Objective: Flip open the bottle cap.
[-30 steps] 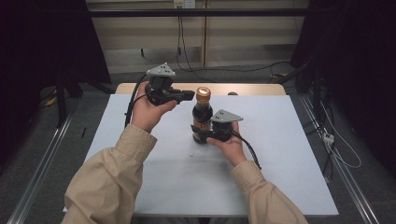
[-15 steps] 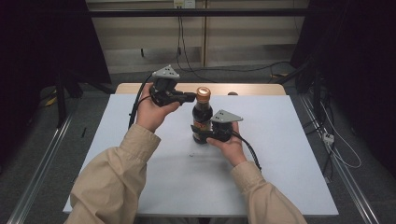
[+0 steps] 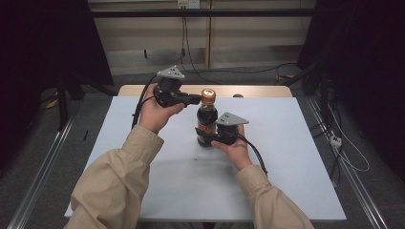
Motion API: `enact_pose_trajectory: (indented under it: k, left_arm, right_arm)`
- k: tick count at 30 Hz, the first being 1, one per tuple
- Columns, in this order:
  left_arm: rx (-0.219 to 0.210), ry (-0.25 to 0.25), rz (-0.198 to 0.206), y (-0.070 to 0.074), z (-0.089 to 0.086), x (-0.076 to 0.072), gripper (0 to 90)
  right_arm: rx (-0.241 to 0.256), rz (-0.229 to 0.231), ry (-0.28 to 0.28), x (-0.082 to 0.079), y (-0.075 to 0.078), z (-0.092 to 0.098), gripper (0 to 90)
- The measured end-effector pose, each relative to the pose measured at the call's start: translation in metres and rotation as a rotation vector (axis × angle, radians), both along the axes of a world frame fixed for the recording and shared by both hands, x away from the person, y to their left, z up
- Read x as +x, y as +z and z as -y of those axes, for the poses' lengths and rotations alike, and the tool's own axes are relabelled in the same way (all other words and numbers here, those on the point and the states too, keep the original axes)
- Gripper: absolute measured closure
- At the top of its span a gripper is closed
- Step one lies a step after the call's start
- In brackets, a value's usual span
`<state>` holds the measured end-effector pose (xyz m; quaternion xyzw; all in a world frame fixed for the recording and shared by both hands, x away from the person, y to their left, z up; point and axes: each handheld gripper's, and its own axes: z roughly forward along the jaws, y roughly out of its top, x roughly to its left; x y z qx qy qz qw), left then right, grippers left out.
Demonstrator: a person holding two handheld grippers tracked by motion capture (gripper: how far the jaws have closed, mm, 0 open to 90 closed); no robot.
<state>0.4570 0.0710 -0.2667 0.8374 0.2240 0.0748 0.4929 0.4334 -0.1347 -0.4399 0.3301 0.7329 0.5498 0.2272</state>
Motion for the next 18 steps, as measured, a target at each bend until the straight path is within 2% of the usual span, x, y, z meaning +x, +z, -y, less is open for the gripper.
enact_pose_trajectory:
  k: [12, 18]
  left_arm:
    - [-0.014, 0.005, -0.005, 0.0016, 0.0014, 0.0005, 90.0]
    - [-0.001, 0.009, 0.001, 0.0041, 0.0032, 0.0002, 90.0]
  right_arm:
    - [-0.001, -0.003, -0.001, 0.0001, 0.0001, 0.0001, 30.9]
    - [-0.003, -0.006, -0.005, 0.0000, 0.0002, 0.0003, 30.9]
